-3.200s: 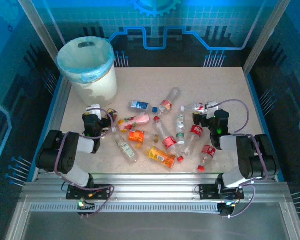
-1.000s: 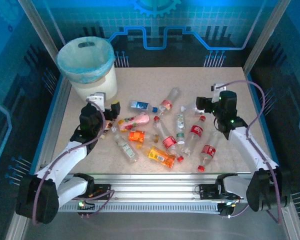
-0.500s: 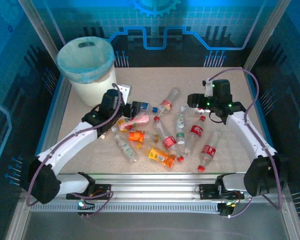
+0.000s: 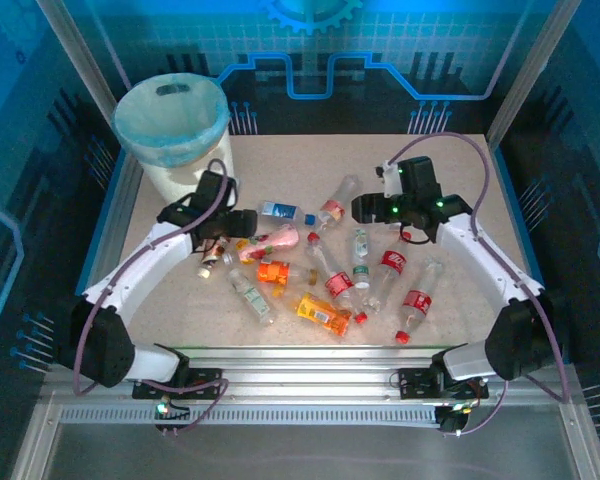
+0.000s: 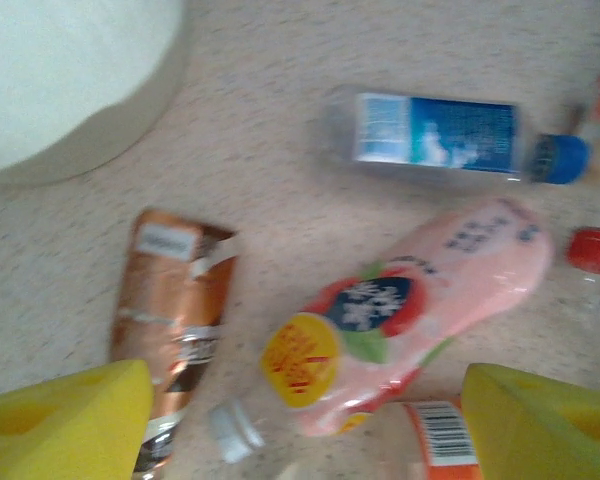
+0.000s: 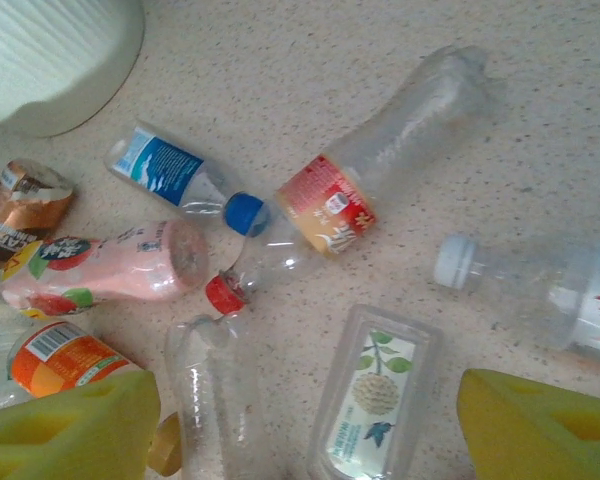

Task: Put the plastic bottles in the bin

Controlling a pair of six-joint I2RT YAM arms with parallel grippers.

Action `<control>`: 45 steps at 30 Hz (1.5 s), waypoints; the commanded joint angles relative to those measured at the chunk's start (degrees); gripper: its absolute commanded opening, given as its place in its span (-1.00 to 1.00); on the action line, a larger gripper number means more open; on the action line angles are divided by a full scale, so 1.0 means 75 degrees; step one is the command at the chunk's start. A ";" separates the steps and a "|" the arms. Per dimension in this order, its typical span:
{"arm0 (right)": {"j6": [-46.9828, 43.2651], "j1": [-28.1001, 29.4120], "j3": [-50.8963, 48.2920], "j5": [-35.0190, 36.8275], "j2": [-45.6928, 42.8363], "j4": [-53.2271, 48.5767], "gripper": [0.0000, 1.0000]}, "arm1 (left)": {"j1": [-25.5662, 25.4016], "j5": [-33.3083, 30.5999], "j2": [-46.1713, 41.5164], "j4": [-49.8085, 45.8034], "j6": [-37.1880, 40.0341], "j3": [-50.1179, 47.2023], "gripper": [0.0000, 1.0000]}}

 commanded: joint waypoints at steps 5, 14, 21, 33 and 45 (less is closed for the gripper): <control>-0.0089 0.0613 0.0691 -0.0174 0.0620 -0.0288 0.53 | 0.0740 0.0391 0.0535 -0.0133 0.0085 -0.0147 0.66; 0.0045 0.1021 0.0729 -0.0246 0.0651 -0.0181 0.45 | 0.1175 0.0646 0.2156 0.0126 0.0260 0.0387 0.66; 0.0052 0.1104 0.0604 -0.0209 0.0688 -0.0175 0.46 | 0.1270 0.0594 0.2844 0.0241 0.0371 0.0584 0.66; 0.0100 0.1221 0.0622 -0.0262 0.0837 -0.0114 0.46 | 0.1394 0.0390 0.3556 0.0033 0.0519 0.0914 0.60; 0.0122 0.1302 0.0653 -0.0207 0.0900 -0.0092 0.47 | 0.1456 0.0281 0.3134 -0.0084 0.0489 0.0859 0.22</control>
